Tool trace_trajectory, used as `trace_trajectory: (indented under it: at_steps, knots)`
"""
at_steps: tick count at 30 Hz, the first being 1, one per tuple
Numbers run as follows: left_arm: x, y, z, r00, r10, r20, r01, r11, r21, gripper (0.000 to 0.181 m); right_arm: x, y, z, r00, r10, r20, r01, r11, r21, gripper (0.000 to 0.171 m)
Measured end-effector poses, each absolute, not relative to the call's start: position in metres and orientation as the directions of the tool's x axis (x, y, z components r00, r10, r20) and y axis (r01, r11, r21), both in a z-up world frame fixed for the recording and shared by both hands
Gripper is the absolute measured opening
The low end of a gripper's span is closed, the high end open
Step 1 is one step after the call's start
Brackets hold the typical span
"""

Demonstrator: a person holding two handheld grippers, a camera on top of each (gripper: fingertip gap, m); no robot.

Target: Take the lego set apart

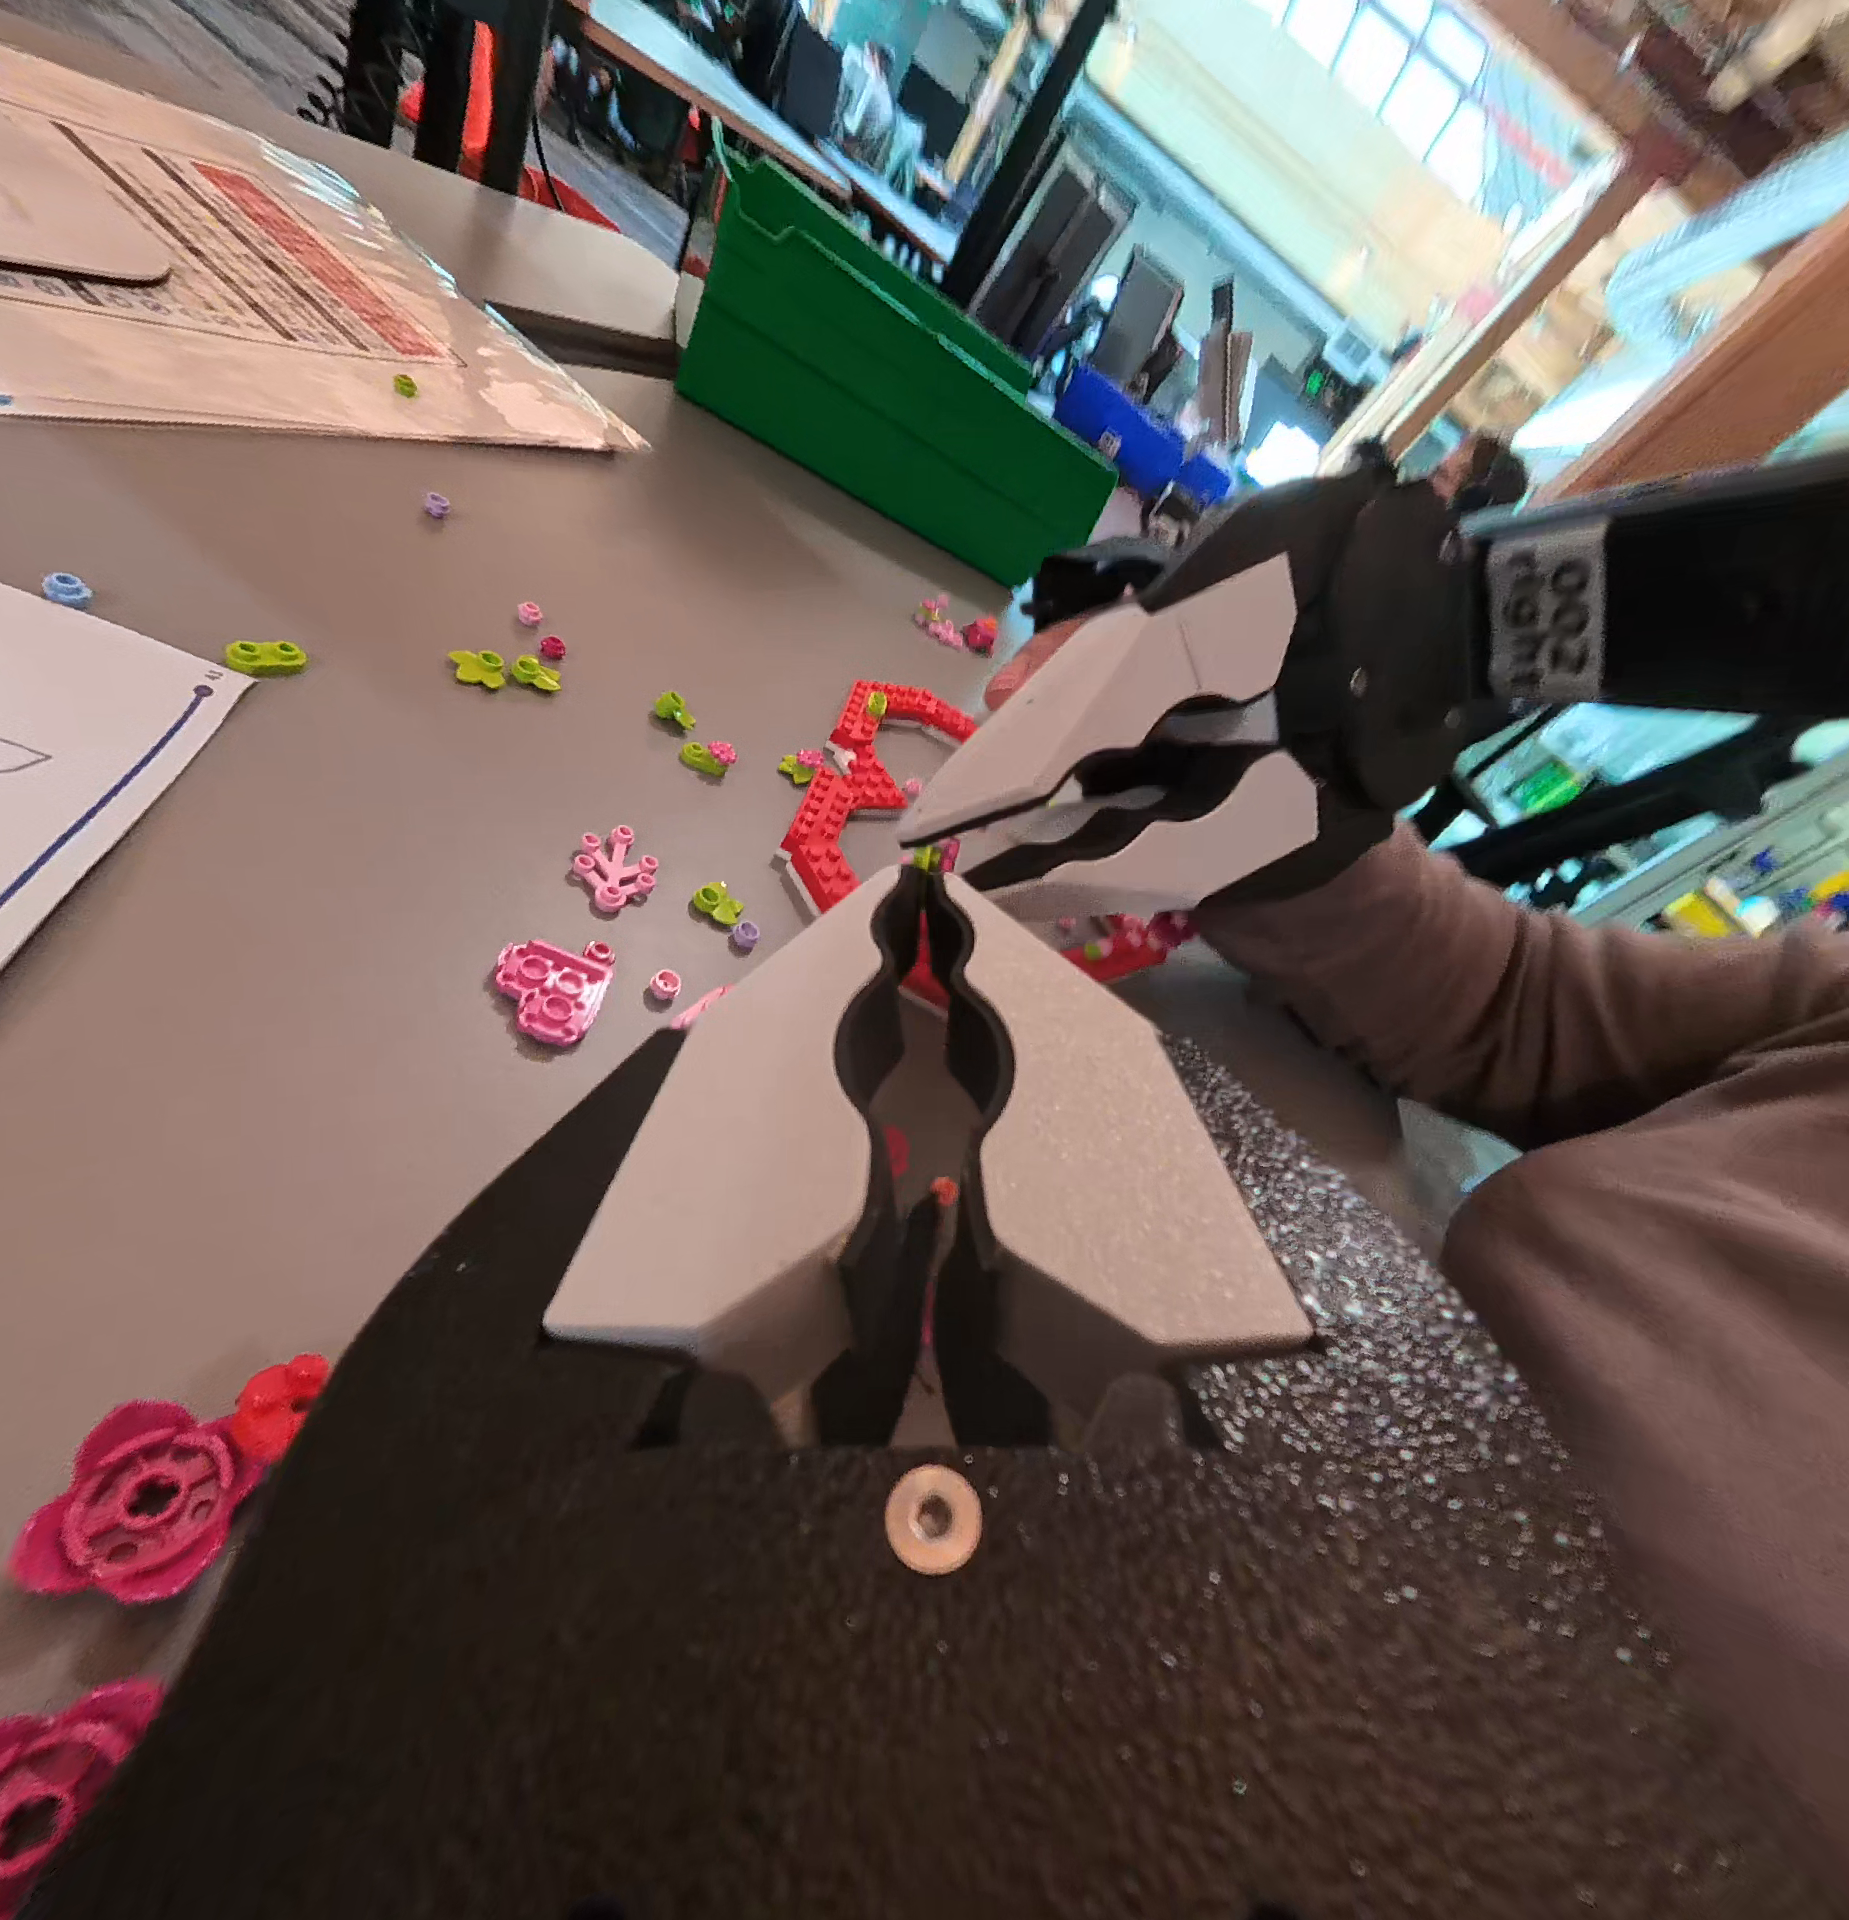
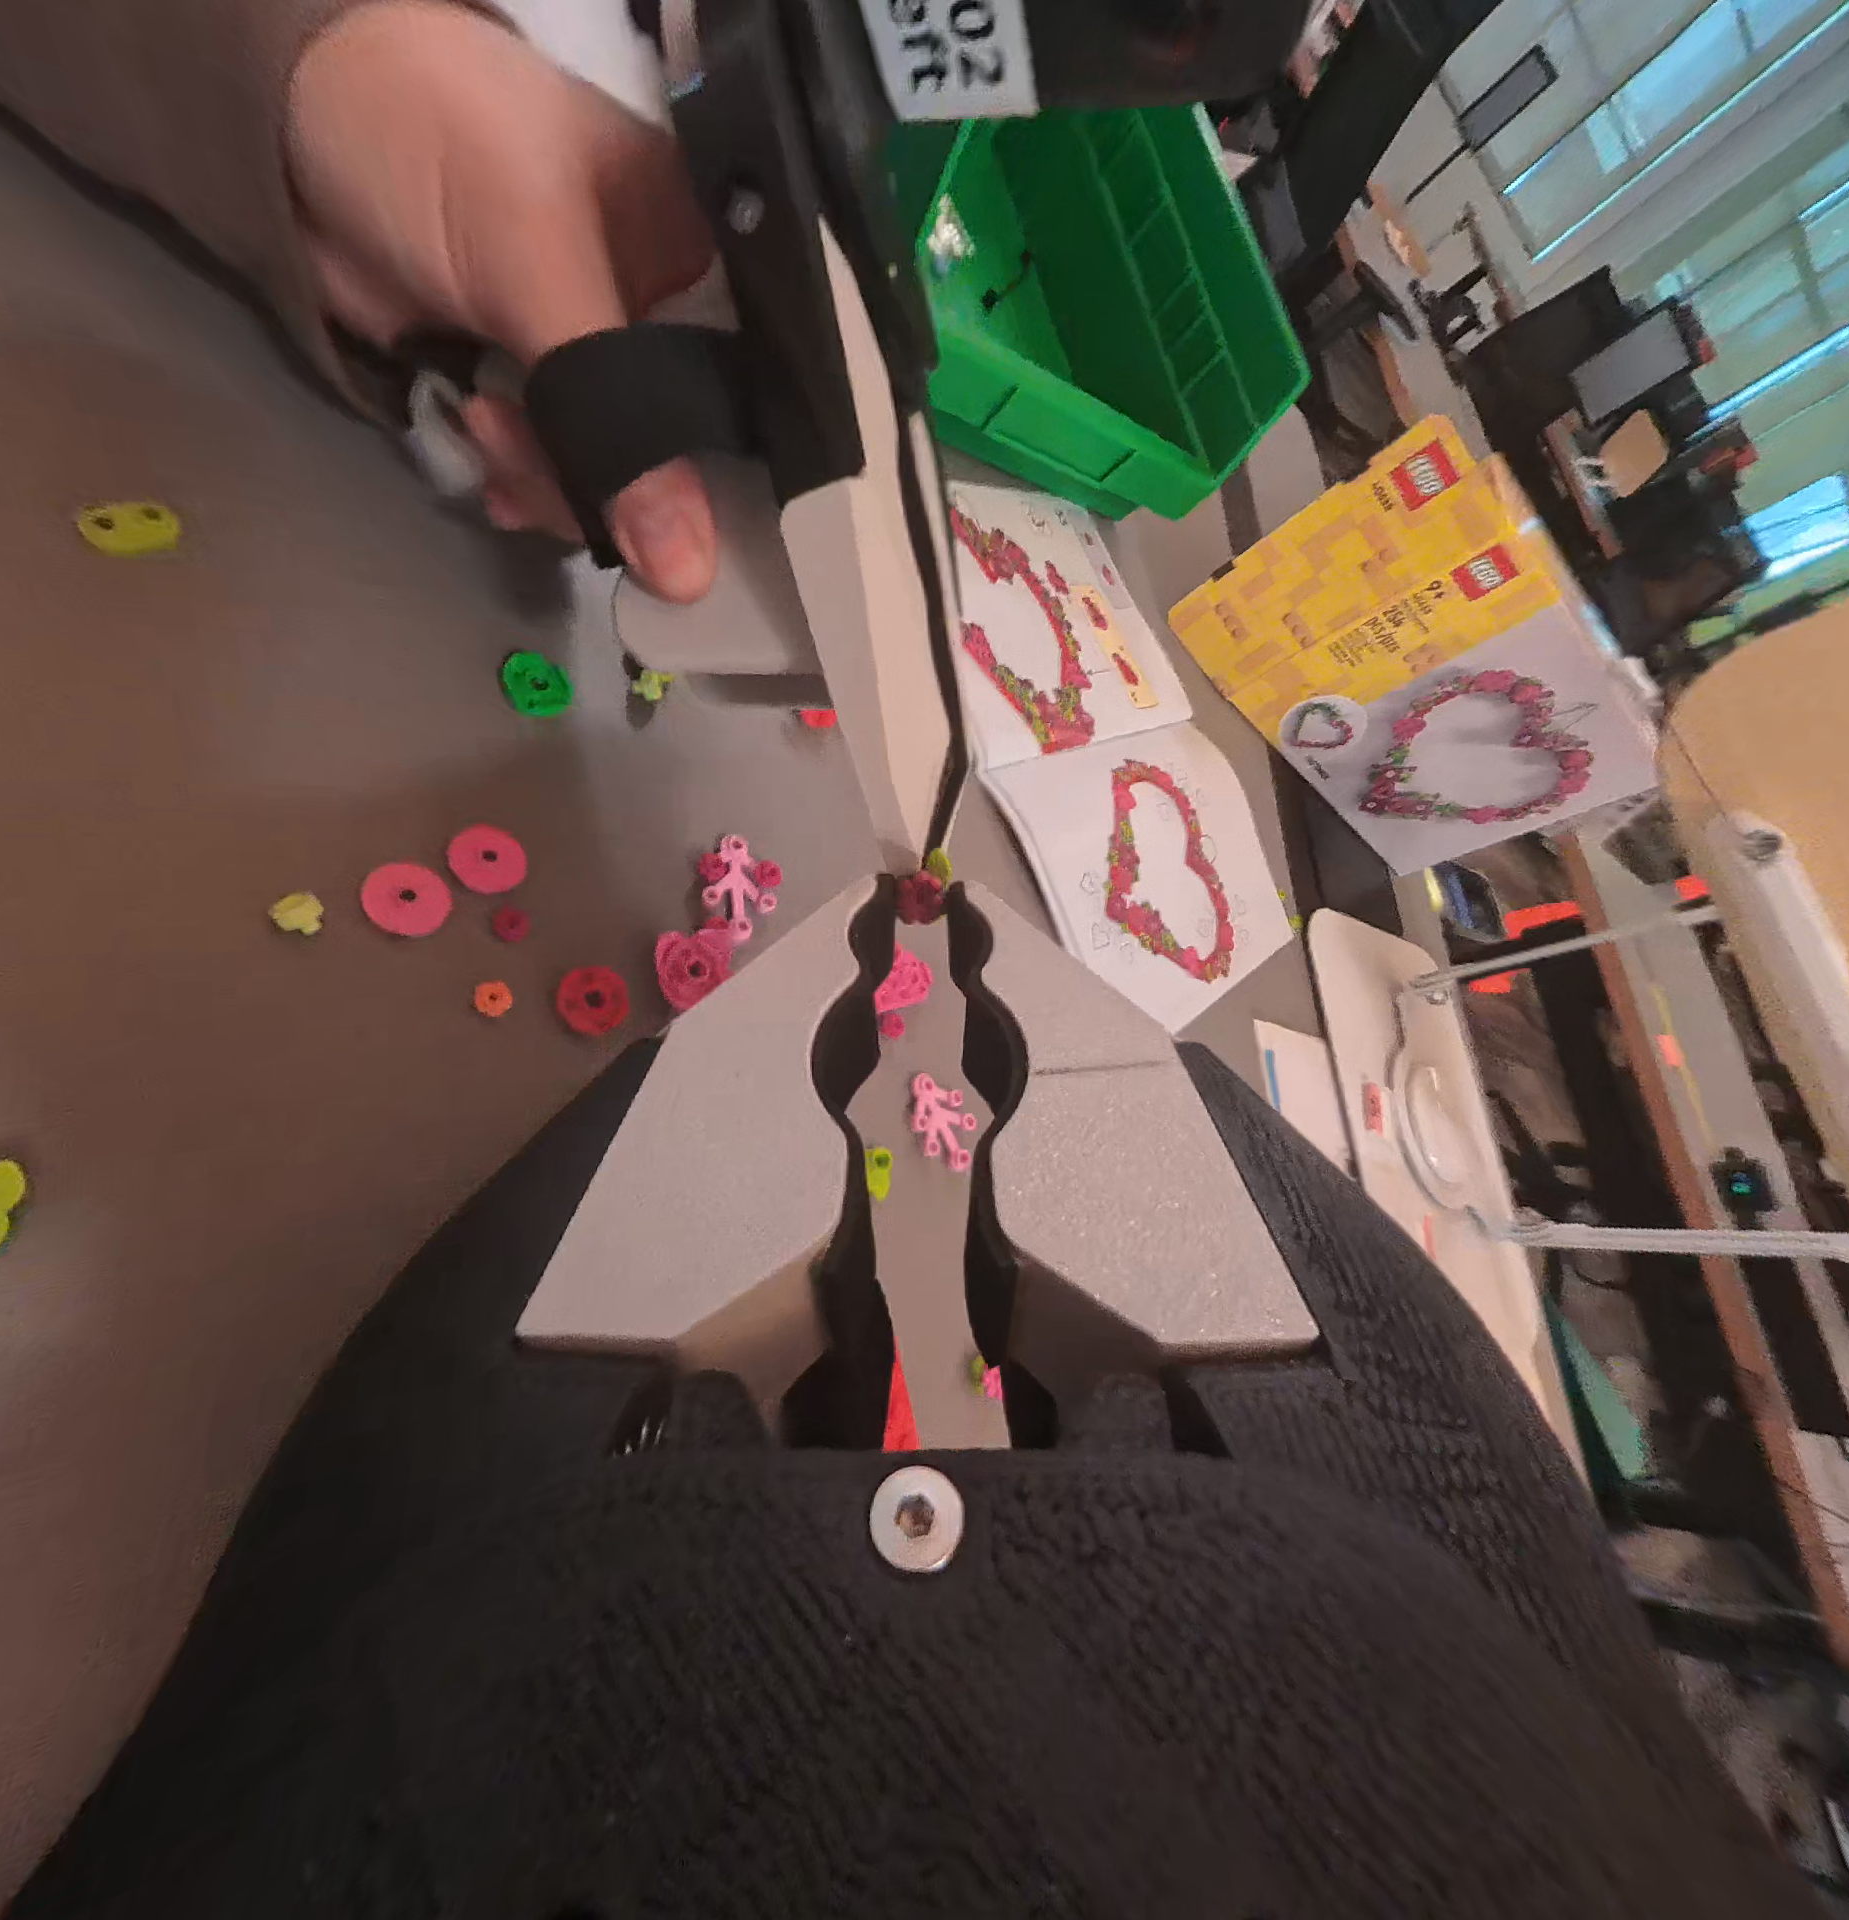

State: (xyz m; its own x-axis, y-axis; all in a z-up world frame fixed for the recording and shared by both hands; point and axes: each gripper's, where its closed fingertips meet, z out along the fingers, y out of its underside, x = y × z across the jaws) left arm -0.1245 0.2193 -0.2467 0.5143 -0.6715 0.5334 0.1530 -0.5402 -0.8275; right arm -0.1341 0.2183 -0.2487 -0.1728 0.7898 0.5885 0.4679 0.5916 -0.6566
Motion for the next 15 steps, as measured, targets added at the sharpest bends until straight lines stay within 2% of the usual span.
trace_trajectory:
  at_steps: [2,5,10,13,15]
  knots:
    - [-0.121,0.216,-0.252,0.548,-0.710,0.442,0.051,-0.499,-0.865,0.000,-0.130,0.215,-0.254,-0.214,0.831,0.513,0.486,0.546,-0.682,0.008]
    - [-0.114,0.210,-0.252,0.593,-0.773,0.227,-0.130,-0.370,-0.920,0.000,-0.123,0.209,-0.253,-0.253,0.918,0.305,0.464,0.392,-0.794,0.008]
    - [-0.109,0.206,-0.255,0.607,-0.794,-0.020,-0.317,-0.219,-0.923,0.000,-0.115,0.202,-0.254,-0.305,0.952,-0.023,0.446,0.121,-0.887,0.006]
    - [-0.106,0.205,-0.252,0.602,-0.795,-0.077,-0.339,-0.166,-0.926,0.000,-0.112,0.200,-0.251,-0.321,0.937,-0.141,0.427,0.010,-0.904,0.006]
    - [-0.106,0.205,-0.252,0.607,-0.791,-0.080,-0.341,-0.167,-0.925,0.000,-0.113,0.201,-0.251,-0.318,0.937,-0.146,0.425,0.004,-0.905,0.006]
